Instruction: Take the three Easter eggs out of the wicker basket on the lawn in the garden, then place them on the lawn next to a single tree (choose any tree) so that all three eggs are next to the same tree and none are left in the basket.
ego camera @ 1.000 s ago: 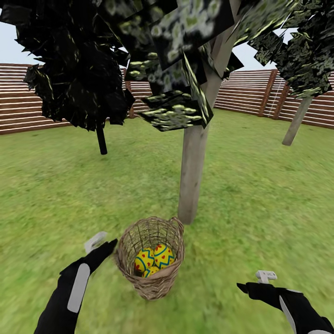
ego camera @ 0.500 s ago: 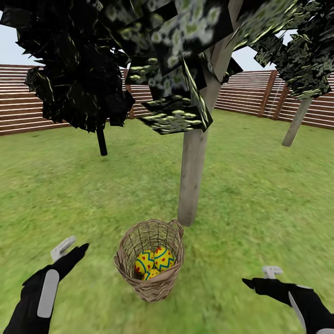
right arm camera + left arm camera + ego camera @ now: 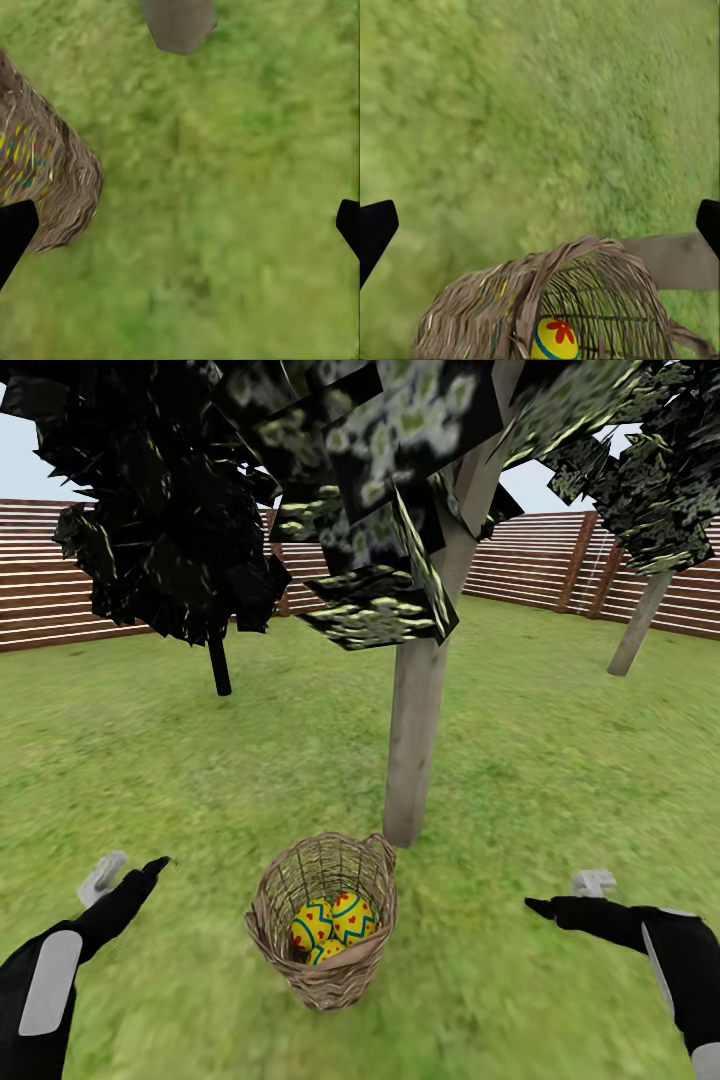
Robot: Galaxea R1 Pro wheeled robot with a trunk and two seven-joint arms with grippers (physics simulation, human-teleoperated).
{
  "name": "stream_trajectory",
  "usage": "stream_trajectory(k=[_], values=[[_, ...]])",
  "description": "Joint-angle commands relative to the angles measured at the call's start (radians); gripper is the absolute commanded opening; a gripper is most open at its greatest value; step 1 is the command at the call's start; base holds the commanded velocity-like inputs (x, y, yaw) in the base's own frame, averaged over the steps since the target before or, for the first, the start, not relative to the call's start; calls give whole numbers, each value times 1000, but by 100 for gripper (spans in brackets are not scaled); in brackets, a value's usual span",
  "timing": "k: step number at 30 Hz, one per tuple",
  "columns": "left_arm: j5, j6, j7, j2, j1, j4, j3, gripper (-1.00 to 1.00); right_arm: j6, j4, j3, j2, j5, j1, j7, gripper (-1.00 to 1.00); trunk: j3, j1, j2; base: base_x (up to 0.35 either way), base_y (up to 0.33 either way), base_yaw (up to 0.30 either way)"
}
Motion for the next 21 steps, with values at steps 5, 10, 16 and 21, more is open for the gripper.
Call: stream_trajectory(k=[5, 10, 16, 21], values=[[50, -30, 6, 5, -4, -5, 1, 100, 18, -50, 4, 24, 13, -1, 9, 100, -1, 0, 0, 0, 0, 0], [70, -104, 2, -13, -5, 47, -9, 100, 17, -56, 30, 44, 23, -1, 3, 100, -1, 0, 0, 0, 0, 70], [73, -129, 2, -4, -5, 49, -2, 100, 21, -65, 103, 68, 23, -1, -19, 100, 1, 0, 0, 0, 0, 258], [73, -137, 2, -8, -5, 55, -7, 100, 22, -69, 112, 74, 19, -1, -22, 100, 1, 0, 0, 0, 0, 287]])
